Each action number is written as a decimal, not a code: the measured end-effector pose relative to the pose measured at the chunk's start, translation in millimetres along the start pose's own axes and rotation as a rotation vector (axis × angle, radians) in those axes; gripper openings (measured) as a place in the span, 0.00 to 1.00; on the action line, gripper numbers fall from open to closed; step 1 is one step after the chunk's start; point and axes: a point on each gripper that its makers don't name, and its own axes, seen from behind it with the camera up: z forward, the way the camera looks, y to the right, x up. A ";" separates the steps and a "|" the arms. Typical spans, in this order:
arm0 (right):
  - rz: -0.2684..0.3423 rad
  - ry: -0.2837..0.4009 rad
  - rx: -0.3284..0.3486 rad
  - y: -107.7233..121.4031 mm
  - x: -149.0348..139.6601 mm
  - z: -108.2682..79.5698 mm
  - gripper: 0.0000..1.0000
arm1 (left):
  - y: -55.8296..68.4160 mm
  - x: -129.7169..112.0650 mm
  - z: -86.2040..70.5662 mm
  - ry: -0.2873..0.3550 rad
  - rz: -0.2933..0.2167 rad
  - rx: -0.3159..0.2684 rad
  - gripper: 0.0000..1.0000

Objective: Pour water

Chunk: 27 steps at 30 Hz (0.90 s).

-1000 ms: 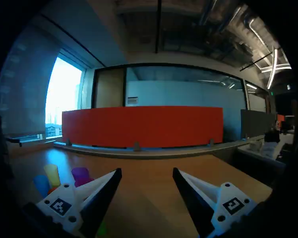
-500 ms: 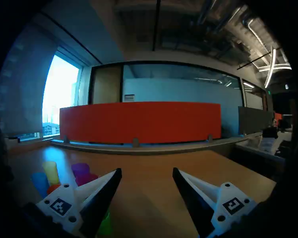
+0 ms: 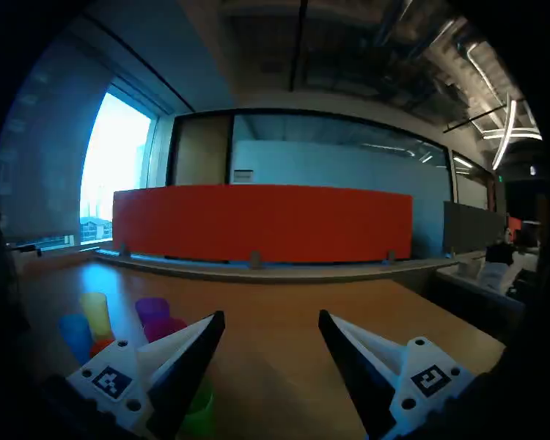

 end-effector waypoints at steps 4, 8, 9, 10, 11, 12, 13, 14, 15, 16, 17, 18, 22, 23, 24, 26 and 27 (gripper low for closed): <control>0.007 0.021 -0.019 3.9 11.8 -2.7 1.00 | -2.7 -3.4 1.3 0.008 0.009 0.022 0.91; 0.012 0.032 -0.037 7.8 18.5 -4.5 0.99 | -5.0 -12.3 4.0 0.004 0.012 0.038 0.91; 0.012 0.033 -0.040 8.6 19.5 -4.5 1.00 | -4.6 -14.1 4.8 0.004 0.008 0.038 0.91; 0.013 0.033 -0.043 9.4 20.4 -4.5 1.00 | -4.0 -15.9 5.6 0.004 0.004 0.037 0.91; 0.013 0.033 -0.046 10.2 21.5 -4.5 1.00 | -3.3 -17.9 6.5 0.003 -0.001 0.037 0.91; 0.016 0.034 -0.047 10.1 22.1 -4.7 1.00 | -2.7 -19.5 7.2 0.003 -0.003 0.035 0.91; 0.019 0.035 -0.048 9.9 22.6 -4.9 1.00 | -2.0 -21.1 7.8 0.004 -0.005 0.032 0.91; 0.022 0.036 -0.049 9.6 23.2 -5.1 1.00 | -1.3 -23.0 8.6 0.004 -0.008 0.030 0.91; 0.024 0.036 -0.048 9.5 22.9 -5.6 1.00 | -1.3 -25.0 9.1 0.003 -0.006 0.029 0.91; 0.025 0.036 -0.046 9.4 22.5 -6.0 1.00 | -1.4 -27.1 9.6 0.001 -0.005 0.028 0.91; 0.027 0.036 -0.044 9.3 22.1 -6.5 1.00 | -1.5 -29.4 10.1 -0.001 -0.003 0.027 0.91; 0.028 0.036 -0.046 9.6 21.9 -7.0 1.00 | -2.0 -30.7 10.6 -0.003 0.000 0.028 0.91; 0.028 0.036 -0.050 10.4 22.4 -9.0 1.00 | -4.1 -34.1 12.3 -0.009 0.012 0.031 0.91; 0.028 0.035 -0.050 10.3 23.0 -9.5 1.00 | -4.5 -34.6 12.6 -0.008 0.015 0.031 0.91; 0.028 0.036 -0.050 10.4 23.1 -9.6 1.00 | -5.0 -35.2 12.8 -0.010 0.016 0.031 0.91; 0.028 0.039 -0.050 10.6 23.5 -9.6 1.00 | -6.0 -36.7 13.3 -0.012 0.017 0.033 0.91; 0.028 0.039 -0.051 11.0 24.2 -9.8 1.00 | -6.3 -37.4 13.3 -0.014 0.017 0.033 0.91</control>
